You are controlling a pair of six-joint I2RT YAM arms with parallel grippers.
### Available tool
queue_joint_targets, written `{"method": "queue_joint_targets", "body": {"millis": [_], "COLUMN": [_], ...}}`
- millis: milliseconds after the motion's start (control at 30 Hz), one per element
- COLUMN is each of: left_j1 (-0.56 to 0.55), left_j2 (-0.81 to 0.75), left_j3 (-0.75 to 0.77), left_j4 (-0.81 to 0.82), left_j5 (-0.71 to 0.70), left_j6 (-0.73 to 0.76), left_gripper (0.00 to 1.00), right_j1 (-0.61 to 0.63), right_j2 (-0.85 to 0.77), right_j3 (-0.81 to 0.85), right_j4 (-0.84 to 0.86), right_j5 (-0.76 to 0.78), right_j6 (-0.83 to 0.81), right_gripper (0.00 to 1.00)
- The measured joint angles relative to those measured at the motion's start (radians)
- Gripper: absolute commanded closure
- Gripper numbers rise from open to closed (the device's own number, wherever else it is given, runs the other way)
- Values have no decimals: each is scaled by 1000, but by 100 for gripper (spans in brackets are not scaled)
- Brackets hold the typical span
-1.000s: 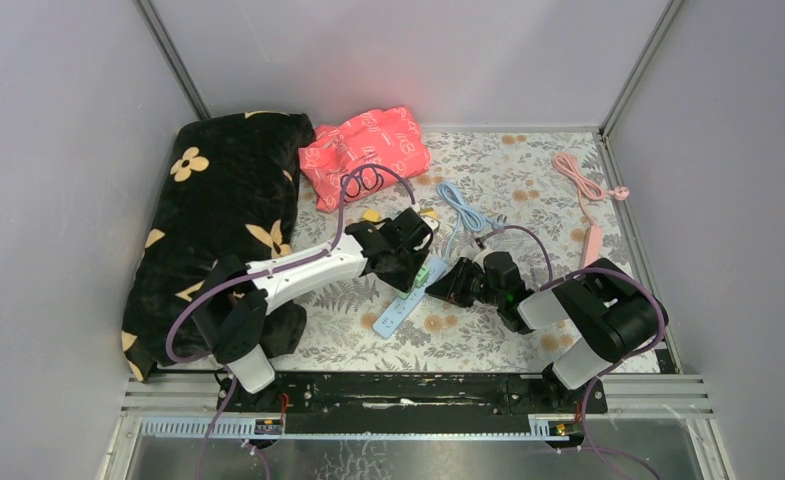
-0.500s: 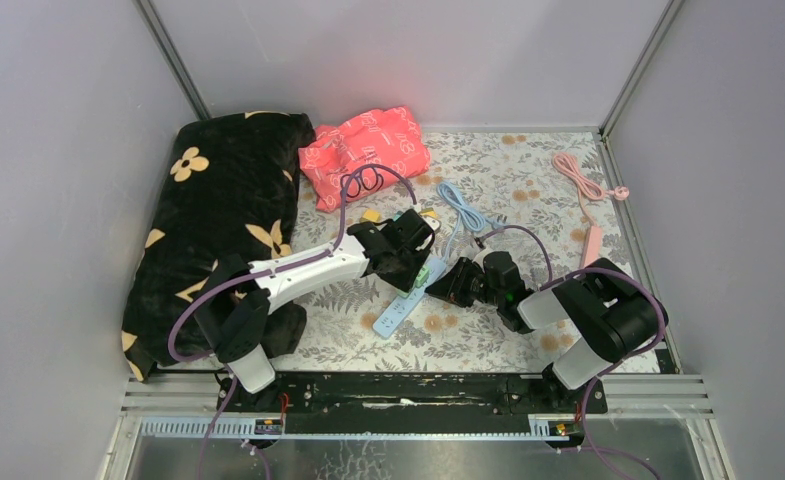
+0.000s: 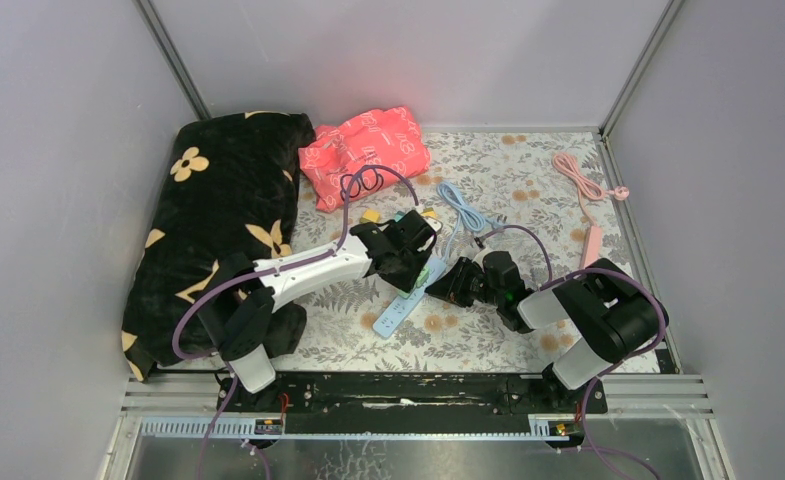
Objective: Insert the plug
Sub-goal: Insert the plug into the socket.
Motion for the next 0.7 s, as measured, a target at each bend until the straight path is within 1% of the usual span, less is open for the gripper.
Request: {"method": "queue_joint_targets", "body": {"millis": [333,700], "left_j1": [-13,-33], "left_j2": [40,50], "left_j3": [21,32], "left_j4": [-3,-13], "left_j5": [-7,-37], "left_j6": [3,6], "left_gripper": [100,100], "right_j1": [10,14], "right_j2": [0,0], "right_j3": [13,24], "right_j4": [-16,-37], "right_j5": [11,16], "right_j6": [-3,-4], "right_gripper": [74,74]}}
